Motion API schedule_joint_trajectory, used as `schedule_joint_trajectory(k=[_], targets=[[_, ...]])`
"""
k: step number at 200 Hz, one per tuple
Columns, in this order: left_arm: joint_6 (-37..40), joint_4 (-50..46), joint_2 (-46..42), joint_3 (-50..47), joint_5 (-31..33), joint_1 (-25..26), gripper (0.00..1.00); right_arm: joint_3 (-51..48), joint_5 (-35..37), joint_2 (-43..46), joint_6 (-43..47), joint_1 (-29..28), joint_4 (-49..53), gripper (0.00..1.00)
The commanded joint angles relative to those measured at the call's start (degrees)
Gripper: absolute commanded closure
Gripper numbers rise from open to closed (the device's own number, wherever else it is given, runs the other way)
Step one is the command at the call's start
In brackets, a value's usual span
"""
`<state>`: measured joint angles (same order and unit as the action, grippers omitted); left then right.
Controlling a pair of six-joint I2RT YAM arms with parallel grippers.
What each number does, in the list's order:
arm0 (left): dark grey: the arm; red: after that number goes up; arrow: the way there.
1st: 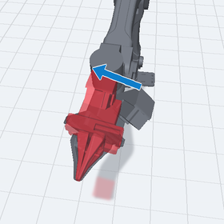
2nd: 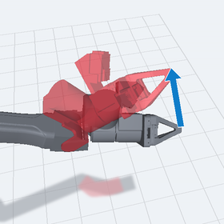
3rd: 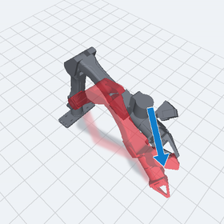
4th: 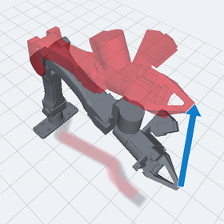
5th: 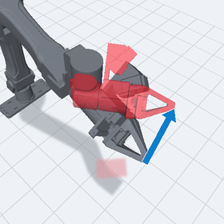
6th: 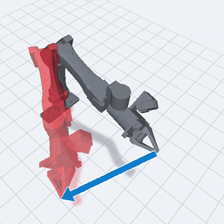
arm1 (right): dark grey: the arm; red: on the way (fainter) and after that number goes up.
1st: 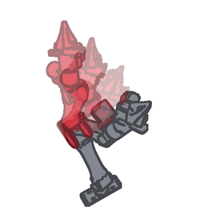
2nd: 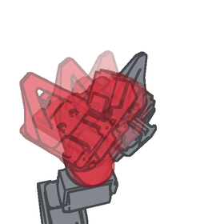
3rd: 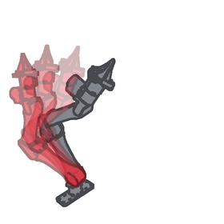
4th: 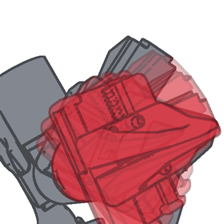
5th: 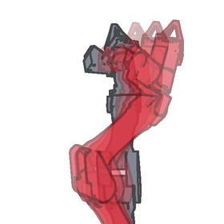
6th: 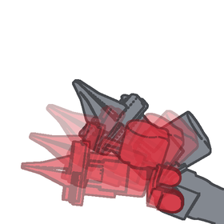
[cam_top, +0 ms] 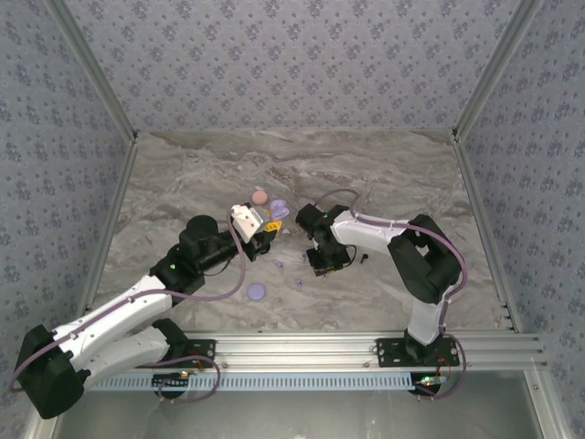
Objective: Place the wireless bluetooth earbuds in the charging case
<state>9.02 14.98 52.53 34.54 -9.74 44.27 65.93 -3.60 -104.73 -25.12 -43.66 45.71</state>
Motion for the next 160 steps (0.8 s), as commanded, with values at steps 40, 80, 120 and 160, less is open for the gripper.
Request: schedule_joint_trajectory(k=[40,80,120,160], targets=[[0.7,1.1,-1.0,0.3,0.4,0.3,1.00,-0.2,-0.5,2.9,-0.5,-1.2,2.6,0.75],[-1.7,4.5,0.2,-1.0,-0.6,0.2,1.00,-1.8,1.3,12.1,0.0,0.8,0.6,0.76],[-8.2,13.5,6.5,-2.3,-5.3,0.2,1.00,-1.3,0.0,24.7,1.4,5.1,-2.3,0.76],[-11.6,18.4,13.4,-0.5,-10.1,0.2,1.00,5.0,-3.1,32.7,4.0,8.3,-3.2,0.76]])
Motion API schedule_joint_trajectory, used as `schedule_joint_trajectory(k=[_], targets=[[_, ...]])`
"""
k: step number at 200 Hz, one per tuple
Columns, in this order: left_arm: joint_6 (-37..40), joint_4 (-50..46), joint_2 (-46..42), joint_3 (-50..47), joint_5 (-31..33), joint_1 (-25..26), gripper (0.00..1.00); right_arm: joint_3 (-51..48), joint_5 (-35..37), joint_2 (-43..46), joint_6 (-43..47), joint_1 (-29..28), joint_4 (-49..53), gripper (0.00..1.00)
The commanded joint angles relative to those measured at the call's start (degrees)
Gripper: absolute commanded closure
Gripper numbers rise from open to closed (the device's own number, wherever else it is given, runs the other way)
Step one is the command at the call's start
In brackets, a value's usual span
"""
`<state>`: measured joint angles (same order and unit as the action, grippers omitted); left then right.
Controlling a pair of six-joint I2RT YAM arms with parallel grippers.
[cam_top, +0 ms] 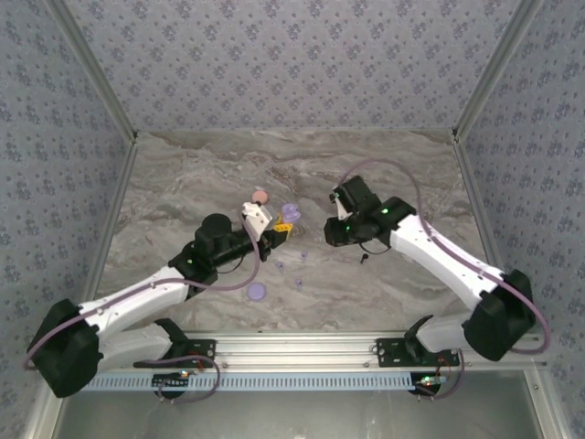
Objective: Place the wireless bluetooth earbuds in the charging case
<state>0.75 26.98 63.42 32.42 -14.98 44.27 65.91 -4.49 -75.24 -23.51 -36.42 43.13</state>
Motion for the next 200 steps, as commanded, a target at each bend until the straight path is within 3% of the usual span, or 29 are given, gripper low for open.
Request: schedule_joint_trajectory(k=[1,53,200], targets=[[-3.3,6.4,2.6,1.7,-4.9,0.2,1.00,5.2,-2.2,3.3,2.4,1.1,-0.7,0.76],[-3.1,5.1,6.5,4.4,-9.0,0.2,1.00,9.1,-4.2,4.3,3.6,0.2,-3.8,0.76],[-4.8,6.4,8.6,5.5,-10.7,0.3,1.00,9.2,-1.5,0.9,4.0,-3.6,-7.2,0.76]])
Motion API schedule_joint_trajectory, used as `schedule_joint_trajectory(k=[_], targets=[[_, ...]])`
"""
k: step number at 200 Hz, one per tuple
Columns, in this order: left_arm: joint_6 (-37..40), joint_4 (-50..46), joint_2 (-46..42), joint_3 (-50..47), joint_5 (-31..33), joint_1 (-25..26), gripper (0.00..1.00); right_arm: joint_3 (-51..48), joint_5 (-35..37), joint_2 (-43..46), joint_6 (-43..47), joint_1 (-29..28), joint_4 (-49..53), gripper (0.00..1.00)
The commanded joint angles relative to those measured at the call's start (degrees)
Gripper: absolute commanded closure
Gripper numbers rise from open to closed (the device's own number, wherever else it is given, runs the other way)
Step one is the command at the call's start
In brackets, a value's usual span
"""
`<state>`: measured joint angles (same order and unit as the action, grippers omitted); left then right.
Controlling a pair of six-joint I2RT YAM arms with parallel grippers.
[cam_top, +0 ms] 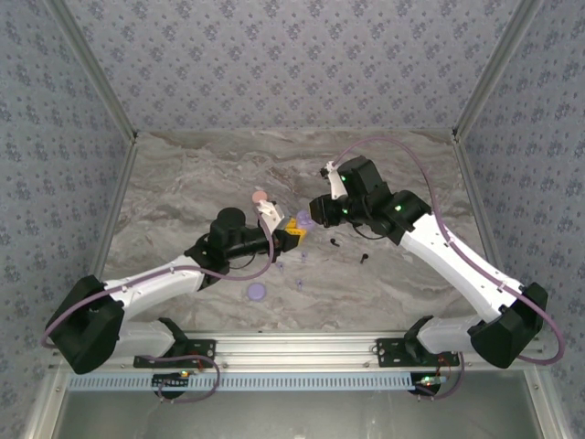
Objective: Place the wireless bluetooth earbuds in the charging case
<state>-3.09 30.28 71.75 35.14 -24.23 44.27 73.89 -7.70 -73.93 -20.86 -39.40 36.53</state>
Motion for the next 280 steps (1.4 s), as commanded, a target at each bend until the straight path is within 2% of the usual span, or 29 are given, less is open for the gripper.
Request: schedule_joint_trajectory(k=[1,81,178,223,235,280], targets=[[-0.9,3.1,0.2,2.8,-1.4,0.3,1.00,1.2,1.8,-0.5,1.4,-0.6,-0.6,0.76],[-2.9,3.9,0.9,3.6,-1.9,0.3,1.00,0.0,4.9,-1.7,1.7,-1.8,-0.6,0.75],[-3.5,3.8,1.8,4.4,-0.5,0.2,1.00,-0.6,1.0,-2.4,0.8,-2.1,-0.4,0.74],[-4.1,5.0,2.3,4.2,-0.6,0.3,1.00,-0.2,1.3,-2.4,0.7,-2.1,0.5,0.74],[-4.1,5.4,2.4,4.1,-0.7,0.2,1.00,-0.1,1.3,-2.5,0.7,-2.1,0.6,0.73],[-3.8,5.5,2.4,3.7,-0.6,0.3,1.00,2.4,1.6,-0.9,1.9,-1.3,2.2,0.53]])
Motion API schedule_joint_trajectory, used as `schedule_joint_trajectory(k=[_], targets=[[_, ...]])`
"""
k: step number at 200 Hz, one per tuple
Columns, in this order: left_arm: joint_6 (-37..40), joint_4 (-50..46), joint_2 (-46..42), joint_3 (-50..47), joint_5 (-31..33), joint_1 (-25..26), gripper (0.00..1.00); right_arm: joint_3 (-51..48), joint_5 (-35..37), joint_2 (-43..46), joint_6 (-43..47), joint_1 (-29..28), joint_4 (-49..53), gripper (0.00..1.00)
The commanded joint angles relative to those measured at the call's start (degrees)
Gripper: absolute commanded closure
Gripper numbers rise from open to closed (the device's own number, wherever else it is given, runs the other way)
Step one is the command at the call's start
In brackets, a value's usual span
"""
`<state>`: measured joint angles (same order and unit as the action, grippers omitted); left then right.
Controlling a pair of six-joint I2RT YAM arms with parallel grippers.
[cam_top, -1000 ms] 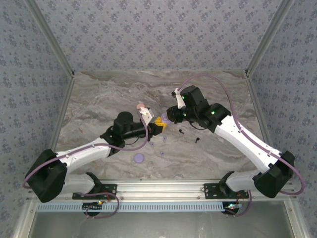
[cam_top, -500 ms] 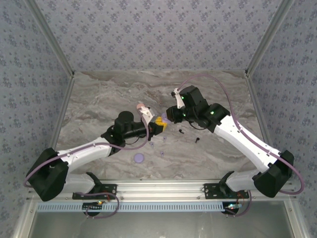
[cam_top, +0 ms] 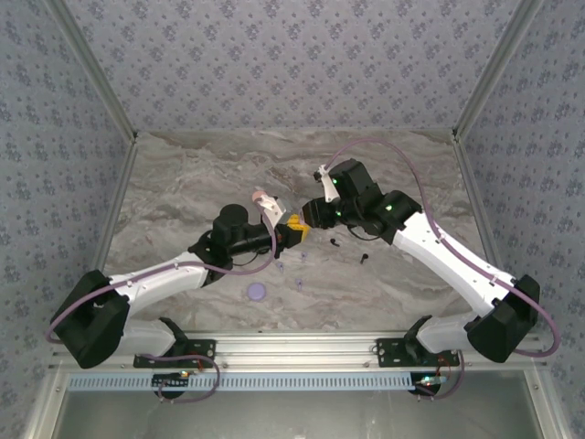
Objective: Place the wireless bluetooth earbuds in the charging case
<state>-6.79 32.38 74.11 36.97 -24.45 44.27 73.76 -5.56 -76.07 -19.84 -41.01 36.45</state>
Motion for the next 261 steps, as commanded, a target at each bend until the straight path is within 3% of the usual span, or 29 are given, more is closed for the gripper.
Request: schedule_joint_trajectory(k=[1,47,93,123,155,201,261], targets=[[-0.1,3.4,0.0,1.9,-0.3,0.3,1.00,2.6,-0.6,1.4,0.9,0.4,2.3,0.53],[2.2,0.6,-2.5,0.5,6.1,0.3,1.00,-0.9,-2.5,7.7,0.4,6.1,2.3,0.39],[5.6,-4.7,-9.6,-3.2,21.2,0.2,1.00,-9.7,-3.4,8.2,-2.5,8.2,4.0,0.42],[5.8,-6.3,-14.8,-6.3,30.1,-0.5,1.00,-15.3,-5.0,3.6,-6.7,4.7,1.3,0.46],[4.2,-9.2,-20.0,-8.3,35.3,-2.9,1.00,-15.1,-5.1,-6.0,-10.0,-1.8,1.1,0.49],[1.1,-10.7,-26.3,-11.7,36.8,-6.7,1.00,-10.4,-4.8,-17.4,-10.3,-8.4,2.8,0.50],[-0.2,-13.6,-30.4,-13.0,37.4,-8.2,1.00,-1.7,-2.8,-28.4,-7.3,-12.5,6.1,0.52]])
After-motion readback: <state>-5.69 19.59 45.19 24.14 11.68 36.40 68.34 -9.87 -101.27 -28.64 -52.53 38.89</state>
